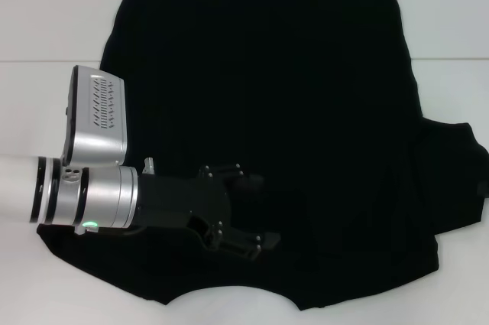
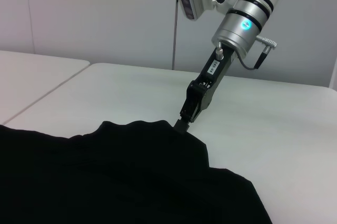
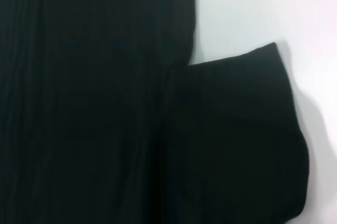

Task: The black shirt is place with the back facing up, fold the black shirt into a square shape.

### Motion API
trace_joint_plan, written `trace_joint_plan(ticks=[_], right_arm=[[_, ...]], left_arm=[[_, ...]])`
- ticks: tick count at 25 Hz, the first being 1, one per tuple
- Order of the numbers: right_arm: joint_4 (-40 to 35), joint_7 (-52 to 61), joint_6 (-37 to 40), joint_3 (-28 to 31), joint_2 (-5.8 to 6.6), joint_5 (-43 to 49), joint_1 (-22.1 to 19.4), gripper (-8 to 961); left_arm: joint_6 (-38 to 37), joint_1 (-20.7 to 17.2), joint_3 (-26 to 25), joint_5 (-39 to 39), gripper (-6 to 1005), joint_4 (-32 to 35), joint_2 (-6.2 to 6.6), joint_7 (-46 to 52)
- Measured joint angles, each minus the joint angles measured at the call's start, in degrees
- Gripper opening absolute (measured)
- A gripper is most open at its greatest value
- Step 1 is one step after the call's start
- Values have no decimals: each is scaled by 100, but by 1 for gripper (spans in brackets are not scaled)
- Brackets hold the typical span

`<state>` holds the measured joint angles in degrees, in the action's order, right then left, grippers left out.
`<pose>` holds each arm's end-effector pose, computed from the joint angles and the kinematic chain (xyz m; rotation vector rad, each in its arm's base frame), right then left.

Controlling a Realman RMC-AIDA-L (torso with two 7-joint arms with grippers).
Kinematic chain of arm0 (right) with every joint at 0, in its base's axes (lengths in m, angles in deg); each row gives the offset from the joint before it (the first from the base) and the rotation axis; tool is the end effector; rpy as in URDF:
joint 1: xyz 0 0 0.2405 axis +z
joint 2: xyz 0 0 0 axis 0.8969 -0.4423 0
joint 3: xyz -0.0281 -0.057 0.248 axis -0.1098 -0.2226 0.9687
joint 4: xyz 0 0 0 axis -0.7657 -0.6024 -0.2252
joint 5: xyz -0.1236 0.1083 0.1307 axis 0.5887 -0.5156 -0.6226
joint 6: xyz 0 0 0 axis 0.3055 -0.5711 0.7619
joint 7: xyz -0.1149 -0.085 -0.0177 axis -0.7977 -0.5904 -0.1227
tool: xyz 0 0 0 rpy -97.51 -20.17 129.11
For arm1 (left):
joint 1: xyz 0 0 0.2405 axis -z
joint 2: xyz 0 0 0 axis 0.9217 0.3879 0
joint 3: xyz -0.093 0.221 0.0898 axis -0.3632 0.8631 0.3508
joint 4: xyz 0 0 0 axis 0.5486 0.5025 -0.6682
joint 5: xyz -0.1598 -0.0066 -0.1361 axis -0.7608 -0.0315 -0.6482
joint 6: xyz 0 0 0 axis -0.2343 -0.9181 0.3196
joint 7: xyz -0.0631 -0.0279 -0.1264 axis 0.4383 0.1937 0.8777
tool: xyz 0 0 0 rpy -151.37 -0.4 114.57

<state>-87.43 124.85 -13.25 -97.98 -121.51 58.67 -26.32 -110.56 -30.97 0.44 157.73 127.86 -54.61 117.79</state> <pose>0.3498 0.3744 0.0714 -1.8747 1.9000 0.1792 -0.2175 0.3375 -0.0514 -2.9345 -0.2264 -0.5279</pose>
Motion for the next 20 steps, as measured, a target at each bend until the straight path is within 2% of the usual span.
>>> trace_joint_plan(ticks=[8, 15, 20], right_arm=[[-3, -328, -224, 208, 9, -48, -121, 0], [-4, -867, -424, 717, 45, -49, -261, 0], [1, -1079, -440, 825, 39, -48, -219, 0]], left_arm=[[0, -23, -1, 0, 963, 0, -13, 126], [-5, -35, -1, -6, 964, -18, -12, 329], [-8, -25, 0, -66, 964, -109, -12, 344]])
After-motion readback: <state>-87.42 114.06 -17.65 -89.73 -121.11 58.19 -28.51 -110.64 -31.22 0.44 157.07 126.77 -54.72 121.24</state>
